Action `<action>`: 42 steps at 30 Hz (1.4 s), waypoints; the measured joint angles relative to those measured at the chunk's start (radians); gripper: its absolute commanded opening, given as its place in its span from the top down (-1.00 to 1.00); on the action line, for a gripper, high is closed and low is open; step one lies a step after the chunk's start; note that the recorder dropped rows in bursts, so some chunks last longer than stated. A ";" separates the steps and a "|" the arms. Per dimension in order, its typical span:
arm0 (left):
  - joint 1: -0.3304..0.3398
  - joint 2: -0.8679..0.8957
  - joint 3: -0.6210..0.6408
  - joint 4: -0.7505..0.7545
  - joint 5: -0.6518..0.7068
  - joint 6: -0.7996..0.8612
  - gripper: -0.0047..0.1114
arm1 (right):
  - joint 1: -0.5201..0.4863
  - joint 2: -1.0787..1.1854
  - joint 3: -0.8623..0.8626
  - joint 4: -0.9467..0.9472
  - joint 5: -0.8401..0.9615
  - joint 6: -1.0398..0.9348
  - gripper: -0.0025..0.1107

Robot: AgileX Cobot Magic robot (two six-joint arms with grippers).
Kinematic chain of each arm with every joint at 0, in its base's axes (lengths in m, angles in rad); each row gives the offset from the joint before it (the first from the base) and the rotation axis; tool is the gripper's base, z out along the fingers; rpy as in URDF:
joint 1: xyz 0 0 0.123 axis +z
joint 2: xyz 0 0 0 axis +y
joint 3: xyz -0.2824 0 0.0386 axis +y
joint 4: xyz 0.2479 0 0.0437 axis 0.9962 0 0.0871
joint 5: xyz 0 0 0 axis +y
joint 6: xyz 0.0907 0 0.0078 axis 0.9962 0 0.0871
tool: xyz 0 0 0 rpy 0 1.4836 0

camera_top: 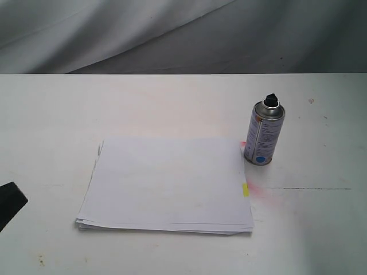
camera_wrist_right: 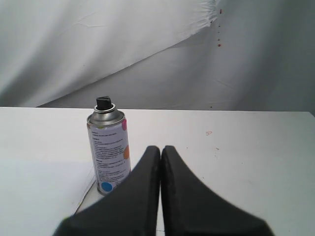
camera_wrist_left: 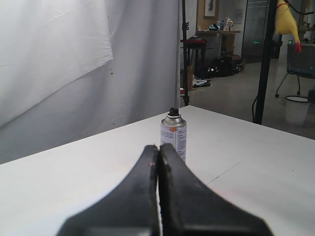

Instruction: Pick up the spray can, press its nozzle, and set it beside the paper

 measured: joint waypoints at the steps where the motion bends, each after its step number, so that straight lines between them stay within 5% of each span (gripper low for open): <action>1: 0.000 0.000 0.000 0.000 0.000 0.000 0.92 | 0.000 0.000 0.000 0.000 0.000 0.000 0.96; 11: -0.016 0.000 0.000 0.002 -0.097 0.043 0.92 | 0.000 0.000 0.000 0.000 0.002 0.000 0.96; 22: -0.223 -0.035 -0.010 0.002 -0.142 0.077 0.92 | 0.000 0.000 0.000 0.000 0.002 0.000 0.96; 29: -0.230 -0.050 -0.124 -0.002 -0.190 -0.038 0.92 | 0.000 0.000 0.000 0.000 0.002 0.000 0.96; 35: -0.230 -0.050 -0.129 -0.002 -0.363 -0.049 0.92 | 0.000 0.000 0.000 0.000 0.002 0.000 0.96; 42: -0.230 -0.050 -0.129 -0.002 -0.398 -0.101 0.92 | 0.000 0.000 0.000 0.000 0.004 0.000 0.96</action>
